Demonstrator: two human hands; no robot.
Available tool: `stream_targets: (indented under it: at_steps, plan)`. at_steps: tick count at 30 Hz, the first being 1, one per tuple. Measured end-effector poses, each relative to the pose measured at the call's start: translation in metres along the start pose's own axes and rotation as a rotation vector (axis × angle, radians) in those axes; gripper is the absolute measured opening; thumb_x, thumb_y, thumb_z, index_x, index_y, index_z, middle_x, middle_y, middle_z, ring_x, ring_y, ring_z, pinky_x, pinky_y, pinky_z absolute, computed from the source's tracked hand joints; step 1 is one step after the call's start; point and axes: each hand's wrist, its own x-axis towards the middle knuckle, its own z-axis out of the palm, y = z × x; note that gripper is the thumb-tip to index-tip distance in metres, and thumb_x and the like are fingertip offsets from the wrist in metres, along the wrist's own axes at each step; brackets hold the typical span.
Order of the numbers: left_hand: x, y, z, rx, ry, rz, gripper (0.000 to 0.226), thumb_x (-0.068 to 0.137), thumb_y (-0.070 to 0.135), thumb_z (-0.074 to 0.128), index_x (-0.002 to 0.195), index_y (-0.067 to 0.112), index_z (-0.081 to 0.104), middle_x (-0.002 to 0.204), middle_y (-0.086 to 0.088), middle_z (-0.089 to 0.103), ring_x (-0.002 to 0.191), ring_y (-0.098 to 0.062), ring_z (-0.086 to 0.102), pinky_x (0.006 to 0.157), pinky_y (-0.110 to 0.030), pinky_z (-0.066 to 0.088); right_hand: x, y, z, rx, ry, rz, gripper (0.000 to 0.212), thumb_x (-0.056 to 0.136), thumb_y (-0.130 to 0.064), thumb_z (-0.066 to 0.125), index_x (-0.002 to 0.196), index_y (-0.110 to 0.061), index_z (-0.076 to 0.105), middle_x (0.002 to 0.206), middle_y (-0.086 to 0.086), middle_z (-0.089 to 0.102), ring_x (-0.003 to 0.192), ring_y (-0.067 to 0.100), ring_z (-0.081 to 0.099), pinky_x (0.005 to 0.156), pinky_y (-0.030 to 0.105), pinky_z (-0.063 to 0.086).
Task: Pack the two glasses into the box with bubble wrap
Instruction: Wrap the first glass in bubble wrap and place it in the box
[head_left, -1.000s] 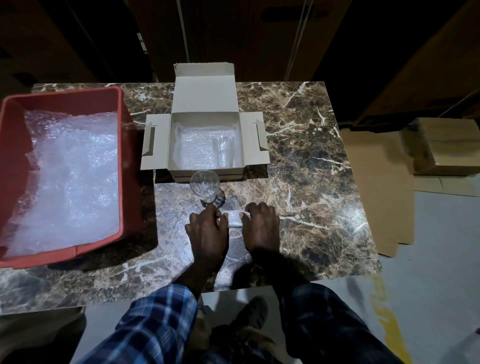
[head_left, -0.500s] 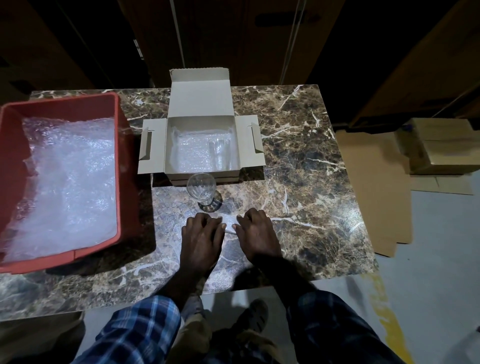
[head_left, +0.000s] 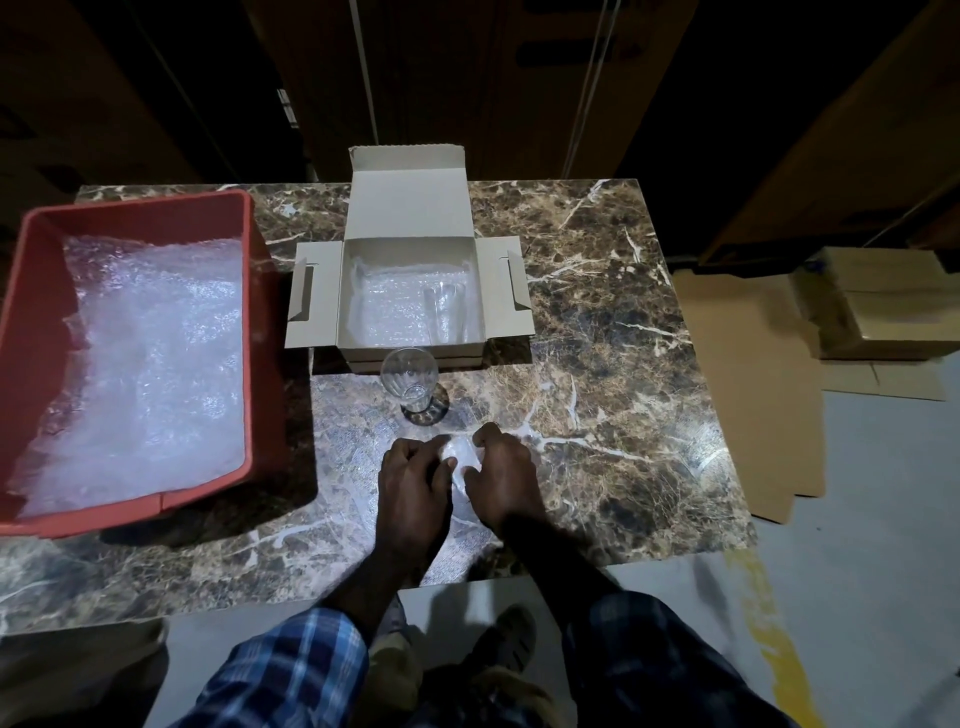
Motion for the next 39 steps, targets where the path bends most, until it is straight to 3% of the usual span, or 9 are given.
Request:
stream_targets:
  at_steps: [3,10,14,18,21,24,31,35,39]
  plan:
    - [0.000,-0.002,0.001,0.041,0.010,-0.037,0.028,0.094,0.025,0.067,0.119,0.013,0.064,0.096,-0.001,0.060,0.093,-0.016,0.046,0.078,-0.025,0.027,0.003,-0.002,0.000,-0.003,-0.033,0.076,0.026,0.086,-0.013,0.063,0.109,-0.006,0.057,0.105,0.014,0.064,0.100,0.032,0.060,0.081,0.038,0.050]
    - [0.009,0.001,-0.007,-0.037,-0.058,-0.115,0.035,0.093,0.030,0.068,0.124,0.013,0.065,0.084,0.012,0.068,0.094,-0.020,0.056,0.083,-0.031,0.038,0.008,0.002,0.007,0.119,0.014,0.079,0.014,0.076,-0.009,0.068,0.072,-0.009,0.055,0.077,0.009,0.062,0.078,0.028,0.060,0.070,0.038,0.049]
    - [0.013,-0.002,-0.015,-0.124,-0.127,-0.030,0.019,0.085,0.040,0.062,0.078,0.024,0.070,0.062,0.013,0.065,0.065,-0.012,0.062,0.072,-0.034,0.047,0.005,0.009,0.011,0.246,0.078,0.083,0.031,0.075,-0.006,0.072,0.066,-0.021,0.046,0.063,-0.005,0.052,0.064,0.017,0.048,0.063,0.035,0.044]
    - [0.014,-0.008,-0.013,-0.165,-0.193,-0.088,0.006,0.082,0.044,0.059,0.085,0.041,0.064,0.072,0.012,0.069,0.079,-0.023,0.065,0.074,-0.042,0.053,0.004,0.014,0.013,0.301,0.106,0.024,0.030,0.075,-0.004,0.073,0.078,-0.026,0.052,0.067,-0.011,0.053,0.063,0.008,0.047,0.061,0.029,0.041]
    - [0.010,-0.010,-0.013,-0.269,-0.219,-0.087,0.013,0.089,0.047,0.057,0.096,0.039,0.064,0.065,0.005,0.064,0.060,-0.022,0.057,0.060,-0.043,0.047,0.008,0.018,0.013,0.334,0.087,0.002,0.035,0.074,-0.011,0.075,0.108,-0.018,0.069,0.097,-0.002,0.069,0.088,0.015,0.064,0.079,0.032,0.053]
    - [0.012,-0.008,-0.019,-0.370,-0.289,-0.080,0.021,0.092,0.048,0.056,0.104,0.032,0.063,0.063,0.007,0.059,0.049,-0.014,0.047,0.054,-0.035,0.041,0.011,0.019,0.004,0.425,-0.033,0.059,0.020,0.072,-0.018,0.077,0.091,-0.024,0.074,0.082,-0.009,0.074,0.079,0.006,0.069,0.073,0.034,0.056]
    - [0.011,-0.004,-0.023,-0.639,-0.355,-0.202,0.019,0.085,0.023,0.070,0.103,0.019,0.071,0.088,-0.012,0.073,0.064,-0.014,0.060,0.063,-0.028,0.043,0.013,0.020,-0.003,0.567,-0.132,0.035,0.029,0.069,-0.012,0.078,0.089,-0.028,0.066,0.080,0.007,0.068,0.073,0.013,0.062,0.065,0.036,0.055]
    - [0.014,0.002,-0.022,-0.859,-0.322,-0.333,0.011,0.091,-0.001,0.066,0.100,-0.002,0.074,0.096,-0.029,0.072,0.089,-0.044,0.069,0.086,-0.050,0.053,0.010,0.014,-0.004,0.711,-0.199,0.039,0.019,0.072,-0.010,0.079,0.088,-0.020,0.073,0.088,0.016,0.071,0.084,0.029,0.068,0.078,0.053,0.060]
    - [0.014,0.004,-0.025,-0.916,-0.302,-0.450,0.017,0.092,-0.009,0.060,0.094,-0.003,0.076,0.096,-0.046,0.061,0.088,-0.041,0.052,0.084,-0.051,0.036,0.004,0.011,-0.010,0.853,-0.212,0.153,0.029,0.079,0.015,0.064,0.080,-0.014,0.068,0.083,0.015,0.063,0.074,0.034,0.068,0.062,0.037,0.058]
